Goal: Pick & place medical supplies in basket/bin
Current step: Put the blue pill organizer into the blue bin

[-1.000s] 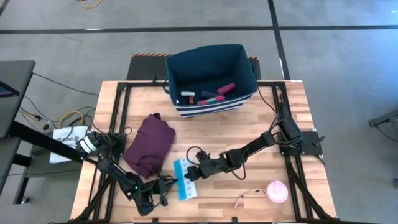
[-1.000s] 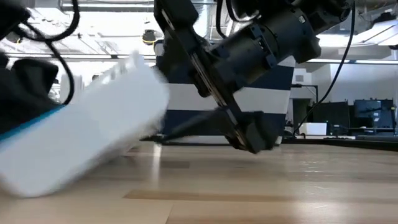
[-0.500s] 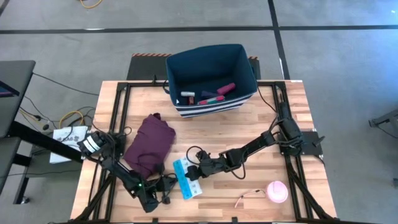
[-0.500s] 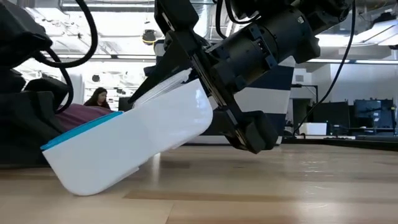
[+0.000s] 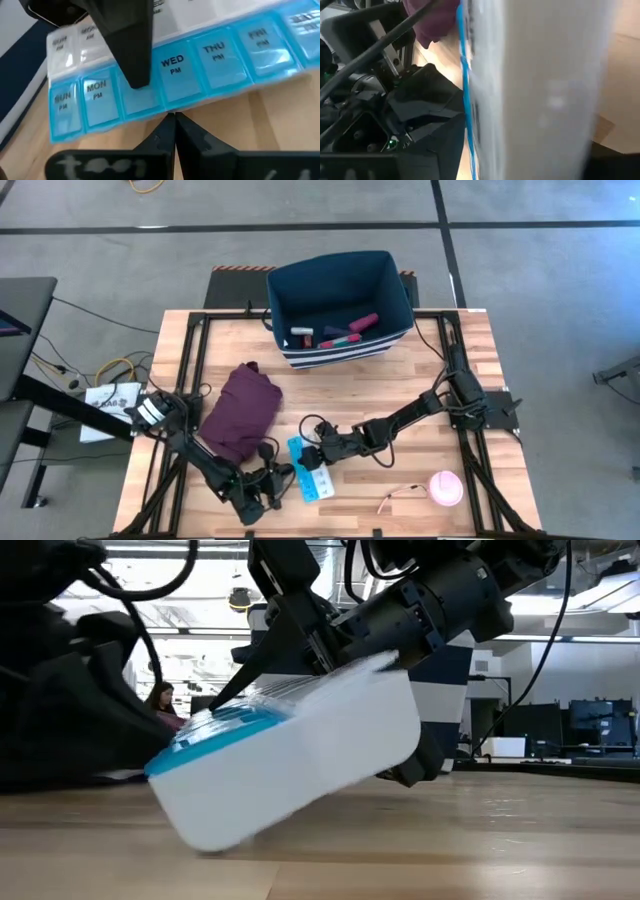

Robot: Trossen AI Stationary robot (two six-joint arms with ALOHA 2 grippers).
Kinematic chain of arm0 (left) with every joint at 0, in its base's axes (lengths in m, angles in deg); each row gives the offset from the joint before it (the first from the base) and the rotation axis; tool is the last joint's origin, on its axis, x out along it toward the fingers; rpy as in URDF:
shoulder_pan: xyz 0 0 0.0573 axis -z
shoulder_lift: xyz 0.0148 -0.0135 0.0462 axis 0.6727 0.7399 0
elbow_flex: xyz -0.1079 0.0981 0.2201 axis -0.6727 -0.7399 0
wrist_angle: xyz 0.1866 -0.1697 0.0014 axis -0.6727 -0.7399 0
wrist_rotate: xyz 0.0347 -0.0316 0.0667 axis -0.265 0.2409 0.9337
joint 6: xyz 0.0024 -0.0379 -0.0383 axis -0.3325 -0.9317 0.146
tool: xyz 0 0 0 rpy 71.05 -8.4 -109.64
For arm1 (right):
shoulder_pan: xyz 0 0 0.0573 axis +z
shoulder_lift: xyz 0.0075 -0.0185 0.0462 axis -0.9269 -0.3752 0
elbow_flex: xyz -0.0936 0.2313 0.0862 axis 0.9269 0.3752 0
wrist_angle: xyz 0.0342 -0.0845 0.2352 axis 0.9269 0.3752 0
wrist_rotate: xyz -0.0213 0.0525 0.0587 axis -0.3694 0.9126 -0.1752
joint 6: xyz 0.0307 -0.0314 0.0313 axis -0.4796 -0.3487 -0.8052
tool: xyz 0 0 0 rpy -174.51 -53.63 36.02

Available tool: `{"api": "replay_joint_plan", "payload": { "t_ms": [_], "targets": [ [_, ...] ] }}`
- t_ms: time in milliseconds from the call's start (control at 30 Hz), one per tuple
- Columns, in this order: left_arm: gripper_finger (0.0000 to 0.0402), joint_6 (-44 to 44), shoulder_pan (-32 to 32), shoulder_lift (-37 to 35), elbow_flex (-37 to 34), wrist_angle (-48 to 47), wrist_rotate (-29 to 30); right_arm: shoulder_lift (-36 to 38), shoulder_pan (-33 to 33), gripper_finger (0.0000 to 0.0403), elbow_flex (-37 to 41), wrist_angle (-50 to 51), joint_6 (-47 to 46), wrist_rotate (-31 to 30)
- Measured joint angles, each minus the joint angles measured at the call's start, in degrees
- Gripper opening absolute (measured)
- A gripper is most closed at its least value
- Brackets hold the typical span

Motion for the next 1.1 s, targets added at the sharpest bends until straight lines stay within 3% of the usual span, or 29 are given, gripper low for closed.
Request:
{"api": "replay_joint_plan", "payload": {
  "t_ms": [233, 433, 500, 633, 767, 933, 1100],
  "targets": [
    [0.0000, -0.20, -1.88, -0.02, 0.13, -0.14, -2.61, 0.00, 0.19, 0.0134, 0.07, -0.13, 2.88, 2.37],
    [0.0000, -3.07, 0.18, -3.34, 0.16, -5.65, -2.62, 1.13, 0.22, 0.0130, 0.07, -0.37, 8.29, 2.79],
    [0.0000, -6.23, 1.52, -8.45, 0.25, -13.48, -1.01, 2.23, 0.02, 0.0135, 0.09, -0.60, 9.83, 2.77],
    [0.0000, -16.82, 3.59, -21.51, 0.27, -37.36, 7.90, 6.93, -0.51, 0.0161, 0.15, -0.91, 16.82, -0.04],
    [0.0000, -25.52, 4.27, -36.87, 0.27, -54.12, 12.79, 13.55, -0.95, 0.0148, 0.12, -0.84, 25.11, -4.95],
    [0.0000, -20.19, 4.38, -54.92, 0.27, -54.14, 16.74, 24.21, -1.56, 0.0129, 0.04, -1.86, 39.54, -11.87],
    [0.0000, -3.27, 4.38, -66.94, 0.27, -44.63, 22.74, 34.71, -5.80, 0.0131, 0.02, -1.62, 52.42, -16.31]
  ]
}}
